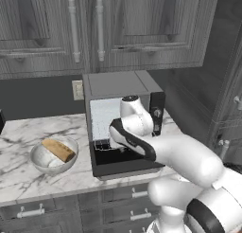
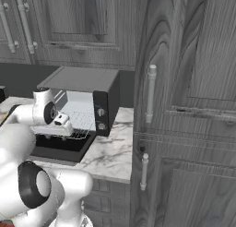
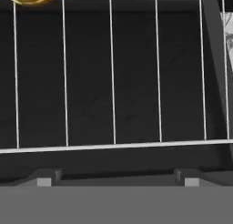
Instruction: Pick up the heated bread from the toaster oven and place it in the bowl. Then move the bread bowl to the dining counter.
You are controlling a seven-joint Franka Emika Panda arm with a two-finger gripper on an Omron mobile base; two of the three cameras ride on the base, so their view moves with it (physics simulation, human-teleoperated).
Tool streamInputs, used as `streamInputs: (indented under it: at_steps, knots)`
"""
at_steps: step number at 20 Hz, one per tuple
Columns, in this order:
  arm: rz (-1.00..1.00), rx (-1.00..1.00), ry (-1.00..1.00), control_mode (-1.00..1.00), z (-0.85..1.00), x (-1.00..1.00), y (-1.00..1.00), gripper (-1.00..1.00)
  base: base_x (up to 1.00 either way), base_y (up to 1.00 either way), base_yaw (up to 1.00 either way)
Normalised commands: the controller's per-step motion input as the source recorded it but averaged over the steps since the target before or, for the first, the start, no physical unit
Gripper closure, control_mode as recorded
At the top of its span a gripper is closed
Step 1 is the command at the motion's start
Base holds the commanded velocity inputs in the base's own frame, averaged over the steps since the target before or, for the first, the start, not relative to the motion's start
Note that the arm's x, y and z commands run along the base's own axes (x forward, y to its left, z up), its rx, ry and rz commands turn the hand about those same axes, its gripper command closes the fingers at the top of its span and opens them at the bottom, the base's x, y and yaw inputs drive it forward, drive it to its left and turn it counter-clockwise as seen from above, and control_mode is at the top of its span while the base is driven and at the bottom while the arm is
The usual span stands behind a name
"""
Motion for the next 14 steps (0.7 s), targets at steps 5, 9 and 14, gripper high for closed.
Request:
streamInputs:
  at_steps: [5,9,14]
  knots:
    - [0.0,0.01,-0.1,-1.0,0.03,-1.0,0.0,-1.0,0.0,0.0,0.0]
    - [0.0,0.0,-0.41,-1.0,0.57,-0.46,0.07,-1.0,0.0,0.0,0.0]
    - [0.0,0.0,-0.38,-1.0,0.86,0.01,0.12,-1.0,0.0,0.0,0.0]
